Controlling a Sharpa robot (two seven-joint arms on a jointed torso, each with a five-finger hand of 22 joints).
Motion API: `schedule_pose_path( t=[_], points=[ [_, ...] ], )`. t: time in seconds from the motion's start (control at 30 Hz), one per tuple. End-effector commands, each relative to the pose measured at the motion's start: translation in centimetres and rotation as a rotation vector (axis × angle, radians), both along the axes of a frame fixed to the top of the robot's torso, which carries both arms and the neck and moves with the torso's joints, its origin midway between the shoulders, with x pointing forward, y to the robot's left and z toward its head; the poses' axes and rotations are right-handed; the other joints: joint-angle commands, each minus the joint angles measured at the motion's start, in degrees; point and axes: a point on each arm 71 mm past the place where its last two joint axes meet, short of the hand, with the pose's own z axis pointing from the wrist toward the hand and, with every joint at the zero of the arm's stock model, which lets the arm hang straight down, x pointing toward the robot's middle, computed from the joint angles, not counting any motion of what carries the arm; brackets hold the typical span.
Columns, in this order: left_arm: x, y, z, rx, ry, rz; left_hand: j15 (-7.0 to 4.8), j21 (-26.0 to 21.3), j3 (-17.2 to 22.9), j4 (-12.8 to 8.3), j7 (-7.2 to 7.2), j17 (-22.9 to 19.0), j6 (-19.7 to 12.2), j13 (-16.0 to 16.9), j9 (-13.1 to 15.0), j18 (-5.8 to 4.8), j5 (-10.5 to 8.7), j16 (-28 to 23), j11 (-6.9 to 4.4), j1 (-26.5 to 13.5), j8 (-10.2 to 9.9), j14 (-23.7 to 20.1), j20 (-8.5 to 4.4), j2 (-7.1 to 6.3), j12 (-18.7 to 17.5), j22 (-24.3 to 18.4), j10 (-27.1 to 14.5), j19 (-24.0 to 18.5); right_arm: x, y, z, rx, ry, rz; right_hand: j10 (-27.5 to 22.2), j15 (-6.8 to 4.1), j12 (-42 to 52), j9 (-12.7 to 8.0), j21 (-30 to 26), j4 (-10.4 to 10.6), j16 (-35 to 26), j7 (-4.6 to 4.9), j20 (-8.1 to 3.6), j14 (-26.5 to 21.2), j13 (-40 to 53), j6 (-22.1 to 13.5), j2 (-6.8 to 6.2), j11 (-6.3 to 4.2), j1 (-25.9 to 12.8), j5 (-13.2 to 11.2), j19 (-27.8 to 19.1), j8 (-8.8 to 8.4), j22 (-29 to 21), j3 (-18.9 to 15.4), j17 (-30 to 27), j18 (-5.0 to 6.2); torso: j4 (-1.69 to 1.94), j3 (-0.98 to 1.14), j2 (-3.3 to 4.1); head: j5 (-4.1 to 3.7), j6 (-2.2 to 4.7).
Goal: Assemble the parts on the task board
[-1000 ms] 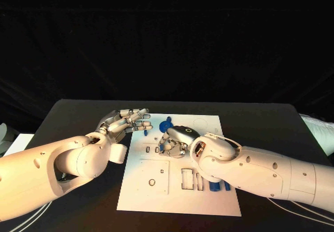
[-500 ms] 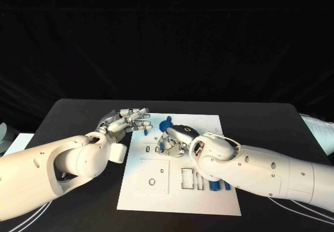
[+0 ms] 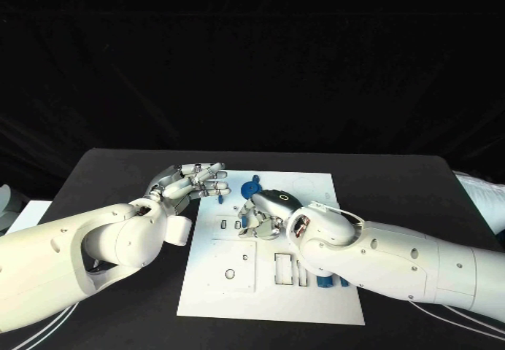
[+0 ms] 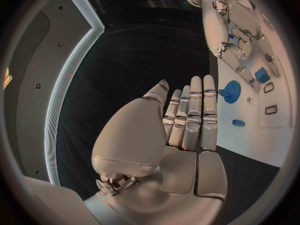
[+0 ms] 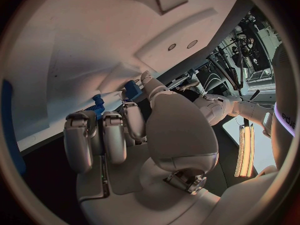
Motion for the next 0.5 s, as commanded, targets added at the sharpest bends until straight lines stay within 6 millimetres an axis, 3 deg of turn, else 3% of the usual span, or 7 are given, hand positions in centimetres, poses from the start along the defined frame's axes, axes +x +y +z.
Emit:
schedule_pose_path(
  t=[0.03,0.3,0.5],
  points=[
    [0.0,-0.2,0.1,-0.011,-0.008,-0.021,0.32,-0.25,0.33,-0.08,0.26,0.09,0.02,-0.1,-0.06,0.65,-0.1,-0.2,-0.01,0.21,-0.36,0.16,0.11,-0.4,-0.17,-0.06,-0.32,0.17,-0.2,0.0,0.9,0.082,-0.091,0.002,0.0,0.4,0.27,0.04,-0.27,0.28,0.05,-0.02,0.45,5.77,5.65,-0.34,-0.63,0.57,0.2,-0.25,4.7,0.01,12.4,-0.52,13.66,-0.62,0.01,0.02,-0.01,-0.04,0.11],
    [0.0,-0.2,0.1,-0.013,-0.009,-0.025,0.16,-0.15,0.57,-0.14,0.03,0.27,0.24,-0.06,-0.01,0.72,-0.09,-0.13,-0.16,0.23,-0.29,0.61,0.04,-0.29,-0.07,-0.05,-0.11,0.41,-1.0,0.0,1.9,0.184,-0.157,0.056,-0.51,0.77,-0.72,0.02,-0.43,2.97,0.46,0.51,0.76,5.97,4.96,-2.46,-0.88,1.02,1.57,-0.23,4.54,-0.08,12.1,-3.02,14.6,-0.55,-0.01,0.02,-0.05,-0.01,0.27],
    [0.2,0.1,0.0,-0.012,-0.009,-0.022,-0.59,0.93,1.03,-0.25,-0.36,1.36,0.76,-0.04,0.03,0.81,-0.12,0.93,-0.64,-0.01,-0.24,3.16,-0.64,-0.41,-0.01,0.34,0.5,2.23,-1.7,-0.4,3.3,0.279,-0.181,0.134,-0.37,0.83,-0.27,0.14,-0.32,3.66,0.52,0.48,0.88,6.01,5.08,-2.26,0.15,1.02,3.19,-0.1,4.66,0.13,12.32,-3.0,14.75,-0.6,-0.16,0.03,-0.08,0.16,0.44]
  ],
)
